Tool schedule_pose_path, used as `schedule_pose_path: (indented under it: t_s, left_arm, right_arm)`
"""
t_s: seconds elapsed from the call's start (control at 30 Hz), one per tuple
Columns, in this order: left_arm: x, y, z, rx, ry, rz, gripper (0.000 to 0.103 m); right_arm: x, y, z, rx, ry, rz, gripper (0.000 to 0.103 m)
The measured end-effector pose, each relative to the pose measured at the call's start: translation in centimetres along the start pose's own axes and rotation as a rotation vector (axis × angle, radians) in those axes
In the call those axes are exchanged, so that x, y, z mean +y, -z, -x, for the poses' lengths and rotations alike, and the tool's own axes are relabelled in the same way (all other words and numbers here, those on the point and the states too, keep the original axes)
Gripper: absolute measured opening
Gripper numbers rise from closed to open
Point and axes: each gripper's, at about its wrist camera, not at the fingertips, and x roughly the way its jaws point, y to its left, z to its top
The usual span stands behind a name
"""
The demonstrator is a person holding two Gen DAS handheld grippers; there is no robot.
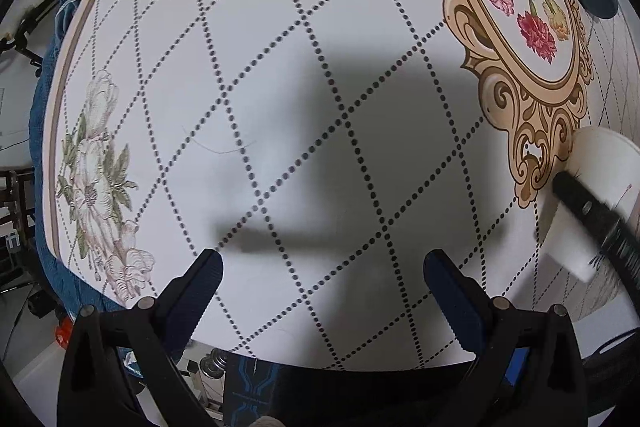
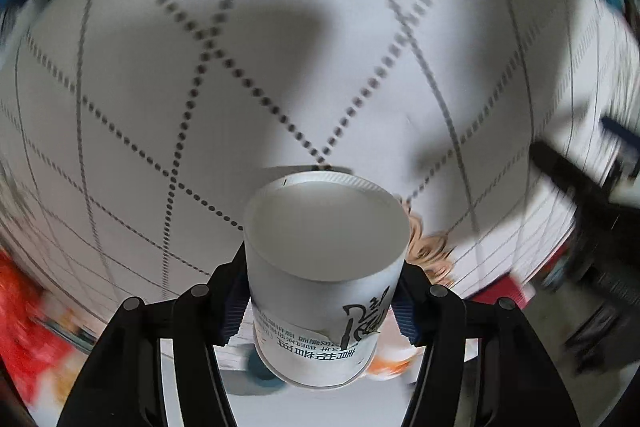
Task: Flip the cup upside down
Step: 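Lower the inverted cup toward the table beside the oval mat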
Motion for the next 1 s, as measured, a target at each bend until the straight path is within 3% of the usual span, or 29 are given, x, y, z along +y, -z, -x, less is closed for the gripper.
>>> schedule_pose_path:
  t_s: [0.5, 0.83, 1.0]
  left_arm:
    - [0.6, -1.6, 3.2, -0.029, -0.028, -0.001, 0.103]
    - [-1.6, -2.2, 4.0, -0.028, -0.034, -0.013, 0.103]
    - [-1.5, -2.3, 4.1, -0.027, -0.035, -0.016, 0.103]
  right_arm:
    - [-6.8, 3.5, -3.4, 0.0, -0.526, -0.712, 0.063]
    - [-9.4, 8.6, -9.1, 0.005, -0.946, -1.209, 0.063]
    - [-9.8, 10.2, -11.5, 0.003, -1.141, -1.389, 0.063]
